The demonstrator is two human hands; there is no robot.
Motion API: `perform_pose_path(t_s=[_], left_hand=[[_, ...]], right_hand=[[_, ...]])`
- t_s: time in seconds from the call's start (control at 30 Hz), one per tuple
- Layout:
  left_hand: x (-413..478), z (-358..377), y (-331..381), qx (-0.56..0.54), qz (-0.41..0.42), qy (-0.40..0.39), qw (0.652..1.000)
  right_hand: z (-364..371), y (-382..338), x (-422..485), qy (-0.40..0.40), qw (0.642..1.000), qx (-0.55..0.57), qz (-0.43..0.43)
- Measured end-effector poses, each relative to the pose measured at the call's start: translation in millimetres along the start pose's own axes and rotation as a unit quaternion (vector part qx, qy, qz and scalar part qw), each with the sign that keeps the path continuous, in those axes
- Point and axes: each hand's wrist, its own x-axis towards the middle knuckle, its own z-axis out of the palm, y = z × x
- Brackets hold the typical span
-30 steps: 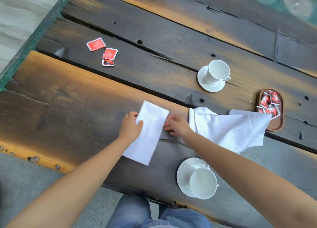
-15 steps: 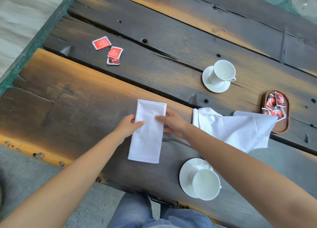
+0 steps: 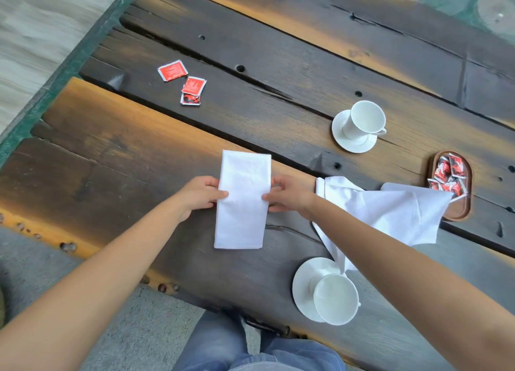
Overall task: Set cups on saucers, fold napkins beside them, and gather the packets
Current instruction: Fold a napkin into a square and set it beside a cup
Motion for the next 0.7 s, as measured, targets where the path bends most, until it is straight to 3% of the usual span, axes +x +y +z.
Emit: perform_pose_path(t_s=[0.1, 0.2, 0.27, 0.33, 0.4, 0.47, 0.7], left_hand=[[-4, -6, 26, -0.026, 0.098, 0.040, 0.994], [-10, -14, 55, -0.019, 0.221, 0.069, 0.973], [-14, -20, 68, 0.086, 0.312, 0.108, 0.940], [-17, -24, 69, 0.254, 0.378, 0.177, 0.872], [-18, -20, 60, 0.346, 0.419, 0.217, 0.811], [-16, -11, 41, 0.381, 0.434, 0.200, 0.792], [-22, 30, -49, 0.394, 0.357, 0.115, 0.839]], right_hand=[[-9, -28, -1, 0.047, 0.995, -0.024, -0.086], [-18, -60, -5, 0.126, 0.964, -0.094, -0.217], [-24, -72, -11, 0.179, 0.914, -0.188, -0.311], [-27, -72, -17, 0.216, 0.850, -0.309, -0.368], [-25, -59, -19, 0.210, 0.812, -0.405, -0.365], [-19, -37, -19, 0.179, 0.798, -0.466, -0.338], [1, 31, -32, 0.024, 0.814, -0.535, -0.225]])
